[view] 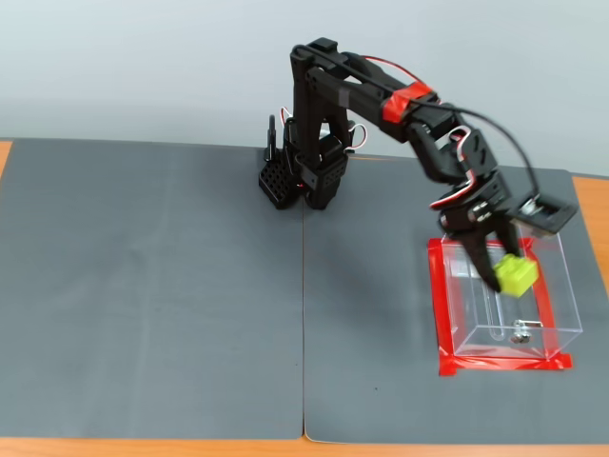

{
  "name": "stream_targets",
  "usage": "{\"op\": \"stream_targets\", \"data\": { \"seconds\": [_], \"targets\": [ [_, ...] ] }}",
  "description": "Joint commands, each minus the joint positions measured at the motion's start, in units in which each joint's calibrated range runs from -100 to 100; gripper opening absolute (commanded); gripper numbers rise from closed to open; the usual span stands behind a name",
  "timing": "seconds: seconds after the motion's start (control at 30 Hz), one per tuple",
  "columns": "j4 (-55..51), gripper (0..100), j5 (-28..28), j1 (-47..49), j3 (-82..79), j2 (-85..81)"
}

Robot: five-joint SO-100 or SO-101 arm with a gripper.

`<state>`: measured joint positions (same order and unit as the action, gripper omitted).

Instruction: Pick the green lego block and place it into the transparent box

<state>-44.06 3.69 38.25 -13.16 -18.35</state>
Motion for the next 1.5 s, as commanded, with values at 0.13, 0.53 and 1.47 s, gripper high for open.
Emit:
{"op": "stream_targets", "data": {
  "seconds": [0.13, 0.53, 1.47],
  "targets": [
    [0.05, 13, -0.17, 8.12, -2.81, -1.70],
    [0.92, 13, -0.17, 11.47, -5.70, 4.07],
    [0.05, 22, 0.09, 11.10, -5.70, 1.61]
  ]
}}
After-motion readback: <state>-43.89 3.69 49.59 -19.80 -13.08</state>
